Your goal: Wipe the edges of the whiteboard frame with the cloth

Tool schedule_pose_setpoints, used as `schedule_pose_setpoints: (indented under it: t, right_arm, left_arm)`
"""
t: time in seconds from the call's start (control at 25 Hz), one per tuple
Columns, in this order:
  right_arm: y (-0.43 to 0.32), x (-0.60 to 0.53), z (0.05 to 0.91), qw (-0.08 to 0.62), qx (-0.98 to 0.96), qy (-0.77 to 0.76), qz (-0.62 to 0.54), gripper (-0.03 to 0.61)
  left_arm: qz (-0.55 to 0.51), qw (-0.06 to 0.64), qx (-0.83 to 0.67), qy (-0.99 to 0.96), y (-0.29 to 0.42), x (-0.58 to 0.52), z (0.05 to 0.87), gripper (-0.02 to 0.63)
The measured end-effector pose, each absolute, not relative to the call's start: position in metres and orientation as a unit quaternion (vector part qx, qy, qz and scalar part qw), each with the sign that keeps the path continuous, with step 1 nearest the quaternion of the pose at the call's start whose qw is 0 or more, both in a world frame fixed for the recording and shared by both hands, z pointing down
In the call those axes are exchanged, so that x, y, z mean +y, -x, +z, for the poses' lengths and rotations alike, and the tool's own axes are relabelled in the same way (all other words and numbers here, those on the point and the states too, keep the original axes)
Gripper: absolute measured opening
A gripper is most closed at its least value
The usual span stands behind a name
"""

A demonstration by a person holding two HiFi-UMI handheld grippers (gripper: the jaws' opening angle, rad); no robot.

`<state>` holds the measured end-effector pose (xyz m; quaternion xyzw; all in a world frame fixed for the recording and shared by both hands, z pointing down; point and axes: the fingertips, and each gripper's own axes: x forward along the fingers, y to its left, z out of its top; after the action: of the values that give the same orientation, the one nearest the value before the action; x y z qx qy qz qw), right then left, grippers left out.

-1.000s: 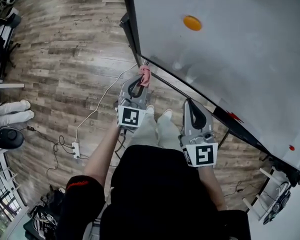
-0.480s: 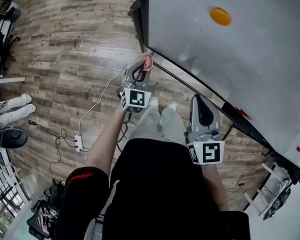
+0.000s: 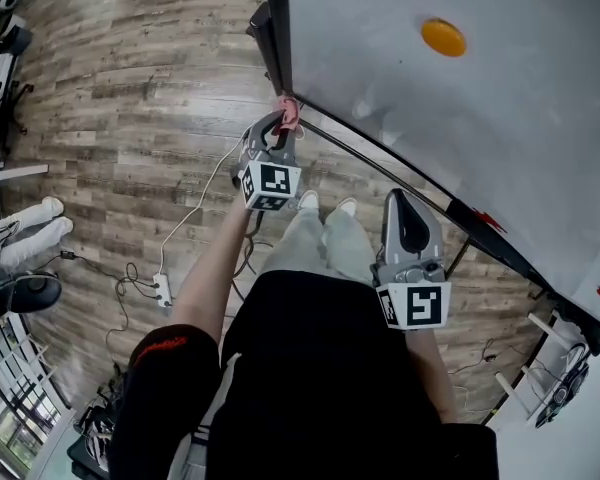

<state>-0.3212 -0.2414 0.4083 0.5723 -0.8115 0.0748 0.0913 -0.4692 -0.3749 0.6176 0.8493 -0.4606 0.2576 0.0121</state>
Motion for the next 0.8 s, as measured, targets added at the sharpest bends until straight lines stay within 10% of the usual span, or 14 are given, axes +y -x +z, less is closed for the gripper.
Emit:
schedule_pose_setpoints:
  t: [0.8]
  right_arm:
    - [0.316,-0.239,0.415,0.100,-0.794,-0.595,0.078,0.002]
  left_arm:
    - [0.273,0.014,-0.427,-0.862,0.449,-0.383,0.631,0.044]
